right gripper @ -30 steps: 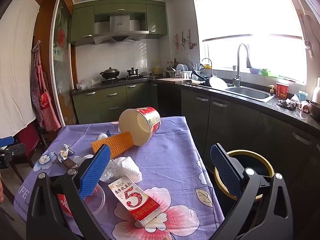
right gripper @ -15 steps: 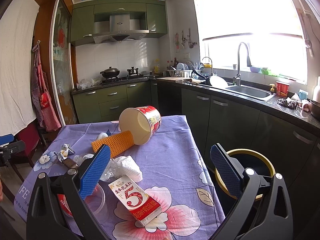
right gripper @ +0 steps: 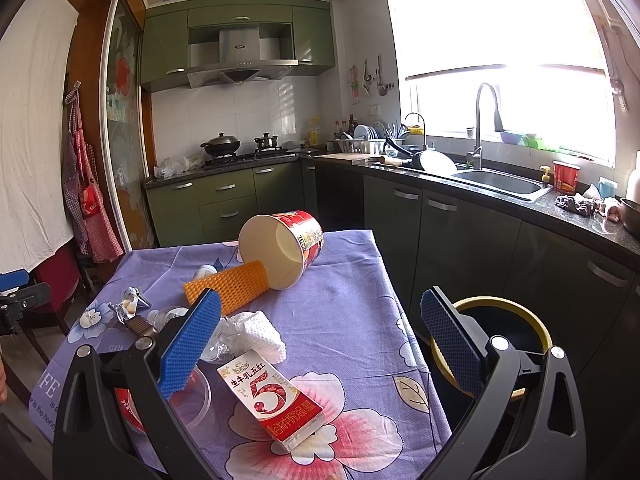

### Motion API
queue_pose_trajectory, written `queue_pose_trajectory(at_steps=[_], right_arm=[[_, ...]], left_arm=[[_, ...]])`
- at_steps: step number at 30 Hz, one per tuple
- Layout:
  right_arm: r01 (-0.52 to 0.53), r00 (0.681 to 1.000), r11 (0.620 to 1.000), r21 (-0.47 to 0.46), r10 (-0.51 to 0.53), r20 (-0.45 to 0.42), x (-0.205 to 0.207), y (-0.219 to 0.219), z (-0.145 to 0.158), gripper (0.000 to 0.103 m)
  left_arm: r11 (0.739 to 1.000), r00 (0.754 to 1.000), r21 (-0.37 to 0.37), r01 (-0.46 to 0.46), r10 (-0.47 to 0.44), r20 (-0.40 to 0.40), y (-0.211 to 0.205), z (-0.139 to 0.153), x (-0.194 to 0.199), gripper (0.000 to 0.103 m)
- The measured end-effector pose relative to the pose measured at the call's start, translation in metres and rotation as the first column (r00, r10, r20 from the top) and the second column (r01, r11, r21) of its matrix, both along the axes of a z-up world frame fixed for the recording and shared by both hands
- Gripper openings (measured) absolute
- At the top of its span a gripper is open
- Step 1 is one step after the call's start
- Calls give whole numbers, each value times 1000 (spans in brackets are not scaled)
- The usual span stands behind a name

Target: Collect trash

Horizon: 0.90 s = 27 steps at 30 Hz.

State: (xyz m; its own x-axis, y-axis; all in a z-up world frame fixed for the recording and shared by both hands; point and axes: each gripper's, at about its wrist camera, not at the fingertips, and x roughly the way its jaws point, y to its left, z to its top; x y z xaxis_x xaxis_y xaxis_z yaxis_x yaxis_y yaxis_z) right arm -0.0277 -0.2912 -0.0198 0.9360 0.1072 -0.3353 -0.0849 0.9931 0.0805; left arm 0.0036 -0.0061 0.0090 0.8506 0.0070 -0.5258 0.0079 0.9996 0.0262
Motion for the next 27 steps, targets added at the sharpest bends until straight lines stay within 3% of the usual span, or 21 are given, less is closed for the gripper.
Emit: queue_pose_trajectory(at_steps=[27], right_arm=[[-3, 1000, 1000, 4, 3, -6, 2, 3, -3, 99]], left_arm=[[1000, 1000, -2, 2, -2, -4, -1, -2, 2, 97]])
